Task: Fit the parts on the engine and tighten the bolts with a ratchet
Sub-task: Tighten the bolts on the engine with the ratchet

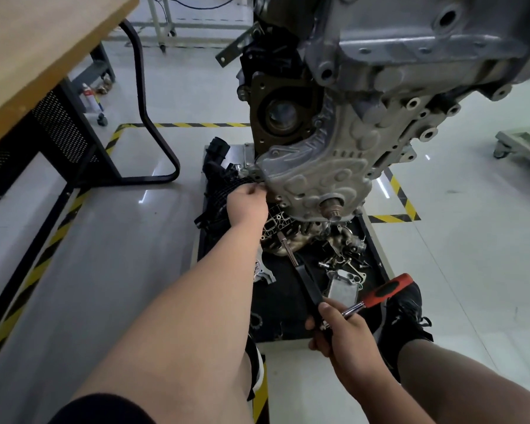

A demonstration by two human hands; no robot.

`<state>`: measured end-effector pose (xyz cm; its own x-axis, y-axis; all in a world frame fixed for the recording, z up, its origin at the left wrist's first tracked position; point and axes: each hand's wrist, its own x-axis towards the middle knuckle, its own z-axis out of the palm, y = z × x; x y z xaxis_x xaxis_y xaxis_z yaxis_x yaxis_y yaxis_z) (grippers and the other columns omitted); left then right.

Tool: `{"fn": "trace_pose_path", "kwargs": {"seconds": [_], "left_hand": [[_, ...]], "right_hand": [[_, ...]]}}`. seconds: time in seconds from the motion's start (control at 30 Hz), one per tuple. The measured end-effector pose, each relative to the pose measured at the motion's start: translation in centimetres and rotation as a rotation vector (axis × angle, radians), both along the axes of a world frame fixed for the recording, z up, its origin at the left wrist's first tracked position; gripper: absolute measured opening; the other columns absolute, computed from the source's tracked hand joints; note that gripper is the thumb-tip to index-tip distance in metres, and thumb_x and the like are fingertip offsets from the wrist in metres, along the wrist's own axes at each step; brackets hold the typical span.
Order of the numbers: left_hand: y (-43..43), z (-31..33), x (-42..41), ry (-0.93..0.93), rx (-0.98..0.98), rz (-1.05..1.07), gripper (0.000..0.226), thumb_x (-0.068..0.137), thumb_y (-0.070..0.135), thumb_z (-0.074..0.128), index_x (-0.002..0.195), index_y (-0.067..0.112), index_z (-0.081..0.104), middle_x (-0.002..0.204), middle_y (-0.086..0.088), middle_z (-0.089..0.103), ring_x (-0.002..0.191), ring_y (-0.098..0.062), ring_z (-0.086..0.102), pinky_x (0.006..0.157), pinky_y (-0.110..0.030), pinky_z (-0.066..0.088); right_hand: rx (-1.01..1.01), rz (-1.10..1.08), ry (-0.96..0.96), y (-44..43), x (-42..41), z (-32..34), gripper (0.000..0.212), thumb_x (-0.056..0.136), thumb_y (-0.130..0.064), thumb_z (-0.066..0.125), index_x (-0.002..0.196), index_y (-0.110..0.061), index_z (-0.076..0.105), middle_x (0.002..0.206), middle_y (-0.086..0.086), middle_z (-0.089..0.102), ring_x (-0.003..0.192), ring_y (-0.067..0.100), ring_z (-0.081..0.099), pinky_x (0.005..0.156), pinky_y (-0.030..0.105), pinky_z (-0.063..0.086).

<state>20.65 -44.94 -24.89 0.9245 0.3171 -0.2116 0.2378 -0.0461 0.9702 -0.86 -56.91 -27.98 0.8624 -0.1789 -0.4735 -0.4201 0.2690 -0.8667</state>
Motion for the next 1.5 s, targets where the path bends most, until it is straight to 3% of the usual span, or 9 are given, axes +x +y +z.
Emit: {"fn": "trace_pose_path", "kwargs": {"seconds": [0.13, 0.27, 0.37, 0.47, 0.57, 0.87, 1.03, 1.3, 1.5], "left_hand": [[0.5, 0.1, -0.1, -0.114, 0.191, -0.072, 0.017, 0.094, 0.022, 0.060, 0.086, 0.014, 0.072, 0.072, 0.004, 0.064, 0.067, -0.015, 0.057, 0.057, -0.025, 0.040], [0.5, 0.3, 0.0, -0.115, 0.240, -0.077, 0.020, 0.095, 0.022, 0.059, 0.097, 0.009, 0.073, 0.080, 0.002, 0.064, 0.075, -0.017, 0.057, 0.068, -0.023, 0.038], [0.3, 0.4, 0.0, 0.119, 0.026, -0.022, 0.022, 0.095, 0.023, 0.057, 0.084, 0.009, 0.070, 0.076, -0.003, 0.064, 0.055, -0.018, 0.049, 0.052, -0.023, 0.039], [0.4, 0.8, -0.7, 0.471, -0.361, -0.034, 0.031, 0.097, 0.023, 0.052, 0.067, 0.015, 0.055, 0.064, 0.004, 0.052, 0.030, -0.009, 0.027, 0.034, -0.012, 0.021], [0.5, 1.0, -1.0, 0.522, -0.499, -0.101, 0.034, 0.100, 0.026, 0.049, 0.067, 0.019, 0.052, 0.065, 0.007, 0.051, 0.027, -0.004, 0.023, 0.033, -0.013, 0.016], [0.5, 1.8, -1.1, 0.487, -0.549, -0.091, 0.037, 0.101, 0.028, 0.047, 0.069, 0.016, 0.058, 0.063, 0.008, 0.052, 0.025, -0.002, 0.025, 0.030, -0.011, 0.019], [0.3, 1.7, -1.2, 0.507, -0.519, -0.155, 0.042, 0.103, 0.031, 0.043, 0.067, 0.015, 0.059, 0.043, 0.007, 0.042, 0.025, -0.003, 0.024, 0.030, -0.013, 0.018], [0.4, 1.8, -1.0, 0.467, -0.603, -0.086, 0.035, 0.103, 0.024, 0.043, 0.072, 0.015, 0.055, 0.064, 0.007, 0.051, 0.023, -0.002, 0.031, 0.030, -0.012, 0.018], [0.6, 1.7, -0.8, 0.468, -0.508, -0.072, 0.038, 0.102, 0.028, 0.047, 0.068, 0.015, 0.060, 0.060, 0.006, 0.047, 0.024, -0.003, 0.026, 0.030, -0.013, 0.020]], "right_hand": [[-0.031, 0.025, -0.004, 0.2, 0.2, 0.3, 0.018, 0.101, -0.012, 0.044, 0.095, -0.006, 0.059, 0.070, 0.016, 0.061, 0.044, 0.017, 0.035, 0.053, 0.032, 0.043], [-0.074, 0.069, -0.053, 0.4, 0.2, 1.0, 0.022, 0.101, -0.011, 0.042, 0.093, -0.006, 0.062, 0.071, 0.016, 0.062, 0.044, 0.017, 0.036, 0.055, 0.033, 0.043], [-0.119, 0.081, -0.106, 0.6, 0.3, 1.5, 0.027, 0.101, -0.009, 0.041, 0.096, -0.006, 0.067, 0.070, 0.013, 0.062, 0.045, 0.017, 0.038, 0.050, 0.028, 0.040], [-0.138, 0.033, -0.120, 0.7, 0.8, 1.7, 0.027, 0.101, -0.009, 0.042, 0.096, -0.012, 0.069, 0.069, 0.012, 0.063, 0.045, 0.015, 0.039, 0.045, 0.025, 0.035], [-0.146, 0.021, -0.125, 0.7, 1.4, 1.8, 0.028, 0.102, -0.010, 0.042, 0.104, -0.016, 0.069, 0.069, 0.010, 0.065, 0.043, 0.014, 0.038, 0.046, 0.026, 0.035], [-0.174, 0.084, -0.178, 0.4, 1.9, 2.1, 0.029, 0.102, -0.011, 0.043, 0.107, -0.019, 0.070, 0.070, 0.011, 0.063, 0.044, 0.016, 0.036, 0.049, 0.032, 0.032], [-0.184, 0.061, -0.177, 0.3, 2.0, 2.1, 0.029, 0.102, -0.012, 0.043, 0.108, -0.021, 0.069, 0.069, 0.010, 0.064, 0.043, 0.016, 0.037, 0.047, 0.031, 0.033], [-0.189, 0.068, -0.163, 0.2, 1.9, 2.1, 0.026, 0.102, -0.012, 0.044, 0.110, -0.021, 0.067, 0.067, 0.008, 0.065, 0.044, 0.014, 0.041, 0.044, 0.024, 0.036], [-0.191, 0.064, -0.142, 0.3, 2.0, 2.0, 0.027, 0.102, -0.014, 0.044, 0.108, -0.025, 0.068, 0.067, 0.007, 0.065, 0.044, 0.014, 0.041, 0.044, 0.023, 0.038]]}}
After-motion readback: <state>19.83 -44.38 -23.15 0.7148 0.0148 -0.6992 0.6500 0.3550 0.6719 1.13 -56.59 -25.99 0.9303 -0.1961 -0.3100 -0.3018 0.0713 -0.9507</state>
